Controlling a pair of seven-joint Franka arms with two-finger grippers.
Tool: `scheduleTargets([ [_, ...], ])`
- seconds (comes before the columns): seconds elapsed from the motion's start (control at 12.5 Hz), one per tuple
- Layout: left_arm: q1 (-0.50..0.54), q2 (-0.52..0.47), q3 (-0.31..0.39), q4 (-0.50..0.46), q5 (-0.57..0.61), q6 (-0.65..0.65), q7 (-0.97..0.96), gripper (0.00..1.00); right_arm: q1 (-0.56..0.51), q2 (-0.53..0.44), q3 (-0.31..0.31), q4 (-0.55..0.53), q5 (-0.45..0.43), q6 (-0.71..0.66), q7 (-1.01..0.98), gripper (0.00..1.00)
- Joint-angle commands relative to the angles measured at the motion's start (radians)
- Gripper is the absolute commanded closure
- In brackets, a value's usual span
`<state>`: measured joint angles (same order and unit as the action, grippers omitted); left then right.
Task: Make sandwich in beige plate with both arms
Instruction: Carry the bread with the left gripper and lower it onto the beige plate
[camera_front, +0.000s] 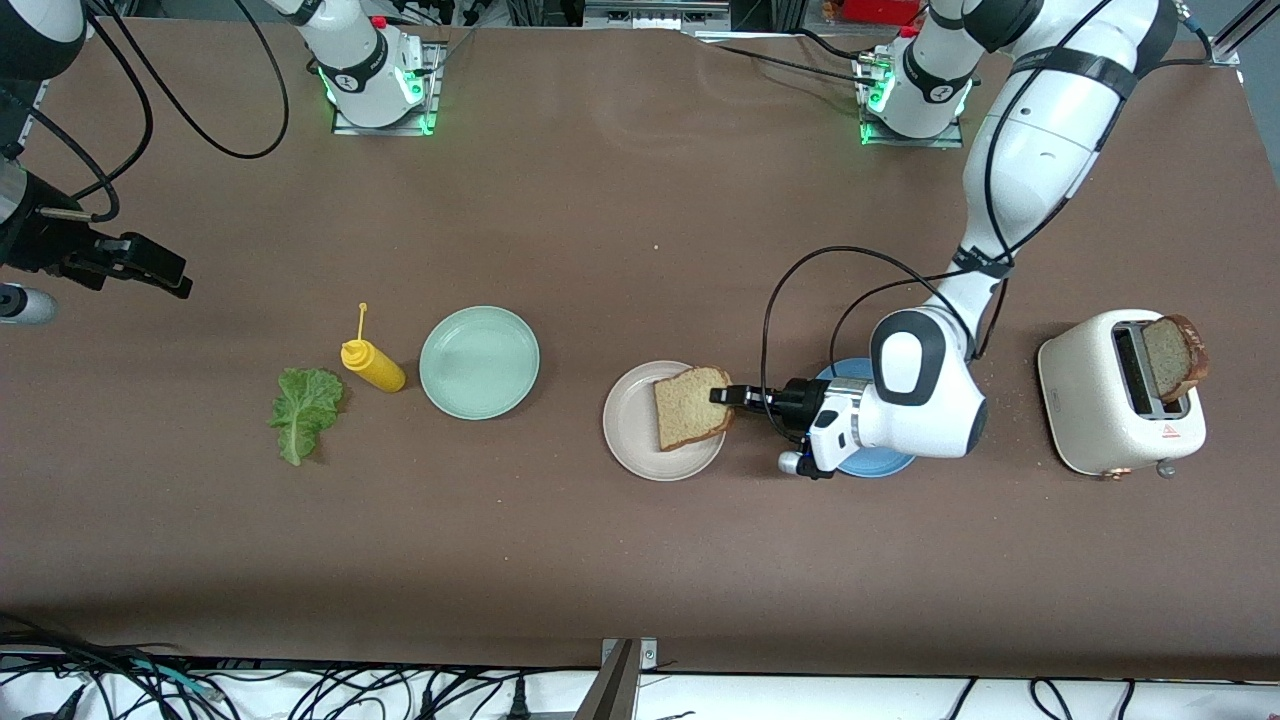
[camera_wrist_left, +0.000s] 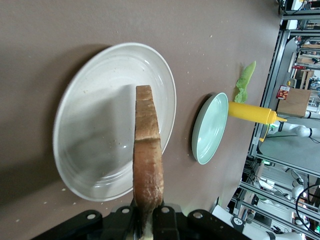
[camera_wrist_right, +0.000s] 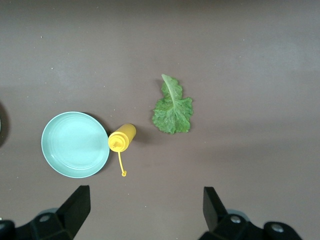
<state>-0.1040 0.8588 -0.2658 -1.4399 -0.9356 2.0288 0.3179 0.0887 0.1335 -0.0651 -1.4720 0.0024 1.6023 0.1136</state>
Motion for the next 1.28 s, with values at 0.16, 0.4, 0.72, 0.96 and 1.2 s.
scheduleTargets([
  [0.16, -0.032, 0.039, -0.004, 0.038, -0.04, -0.001, 0.036, 1.0, -0.001, -0.003, -0.002, -0.001, 0.013, 0.005, -0.012, 0.0],
  [0.4, -0.061, 0.04, -0.004, 0.038, -0.04, 0.051, 0.038, 1.0, -0.001, -0.003, -0.002, -0.001, 0.013, 0.005, -0.012, 0.0],
  [0.72, -0.071, 0.048, -0.003, 0.038, -0.037, 0.093, 0.052, 0.0, 0.0, -0.003, -0.002, -0.001, 0.014, 0.005, -0.012, 0.0],
  [0.96, -0.053, 0.042, 0.003, 0.038, -0.028, 0.091, 0.101, 0.0, 0.0, -0.003, -0.002, -0.001, 0.015, 0.005, -0.012, 0.0],
  [1.2, -0.014, 0.028, 0.005, 0.039, 0.029, 0.088, 0.096, 0.0, 0.0, -0.002, -0.002, -0.001, 0.015, 0.007, -0.009, 0.0],
])
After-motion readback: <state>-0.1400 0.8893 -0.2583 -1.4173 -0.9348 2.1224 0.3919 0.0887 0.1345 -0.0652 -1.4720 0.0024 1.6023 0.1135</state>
